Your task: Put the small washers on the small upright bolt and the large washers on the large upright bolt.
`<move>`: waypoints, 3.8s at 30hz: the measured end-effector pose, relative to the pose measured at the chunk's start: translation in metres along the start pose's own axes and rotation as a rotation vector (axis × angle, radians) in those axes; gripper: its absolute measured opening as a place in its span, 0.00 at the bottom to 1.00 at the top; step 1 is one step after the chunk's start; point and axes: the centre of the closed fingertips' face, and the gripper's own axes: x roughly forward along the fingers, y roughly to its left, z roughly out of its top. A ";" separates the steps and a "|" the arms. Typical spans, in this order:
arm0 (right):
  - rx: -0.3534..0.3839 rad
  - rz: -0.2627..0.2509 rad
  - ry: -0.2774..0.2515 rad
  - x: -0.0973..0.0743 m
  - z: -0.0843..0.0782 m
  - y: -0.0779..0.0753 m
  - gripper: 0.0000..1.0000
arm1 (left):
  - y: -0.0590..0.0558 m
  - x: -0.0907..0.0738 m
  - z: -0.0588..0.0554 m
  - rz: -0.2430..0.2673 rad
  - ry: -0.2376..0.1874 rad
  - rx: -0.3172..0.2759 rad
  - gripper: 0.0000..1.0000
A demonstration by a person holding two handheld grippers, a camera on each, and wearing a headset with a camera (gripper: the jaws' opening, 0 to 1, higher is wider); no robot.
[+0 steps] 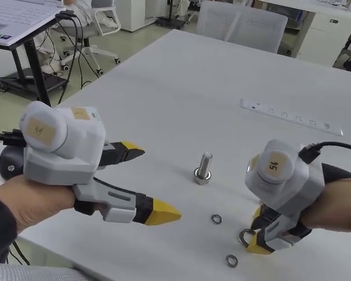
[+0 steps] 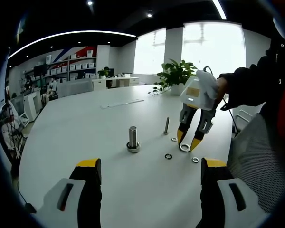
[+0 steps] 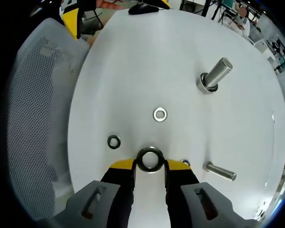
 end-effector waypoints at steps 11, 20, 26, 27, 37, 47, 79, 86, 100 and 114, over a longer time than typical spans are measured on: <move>0.002 -0.001 0.013 0.000 0.001 -0.001 0.25 | 0.000 0.001 -0.001 -0.005 0.000 -0.002 0.86; -0.005 -0.009 0.007 -0.007 0.008 -0.003 0.25 | 0.000 0.001 -0.001 -0.006 -0.001 -0.006 0.86; -0.012 -0.022 -0.002 -0.011 0.014 -0.007 0.24 | 0.000 0.000 -0.001 -0.004 -0.005 -0.008 0.86; -0.014 -0.024 -0.003 -0.013 0.015 -0.008 0.24 | 0.001 0.000 -0.001 -0.003 -0.005 -0.008 0.86; -0.033 -0.049 -0.035 -0.028 0.030 -0.013 0.24 | 0.001 0.001 -0.001 -0.002 -0.006 -0.007 0.86; -0.046 -0.082 -0.082 -0.047 0.052 -0.025 0.24 | 0.001 0.000 -0.001 0.000 -0.007 -0.008 0.86; -0.048 -0.142 -0.213 -0.075 0.113 -0.066 0.24 | 0.003 0.003 -0.007 -0.003 -0.006 -0.027 0.86; -0.051 -0.143 -0.213 -0.071 0.120 -0.073 0.24 | 0.004 0.003 -0.010 -0.006 -0.001 -0.033 0.86; -0.043 -0.117 -0.207 -0.058 0.126 -0.083 0.24 | 0.005 0.006 -0.015 -0.012 0.009 -0.044 0.86; -0.025 -0.094 -0.192 -0.049 0.121 -0.089 0.24 | 0.007 0.009 -0.019 -0.012 0.017 -0.053 0.86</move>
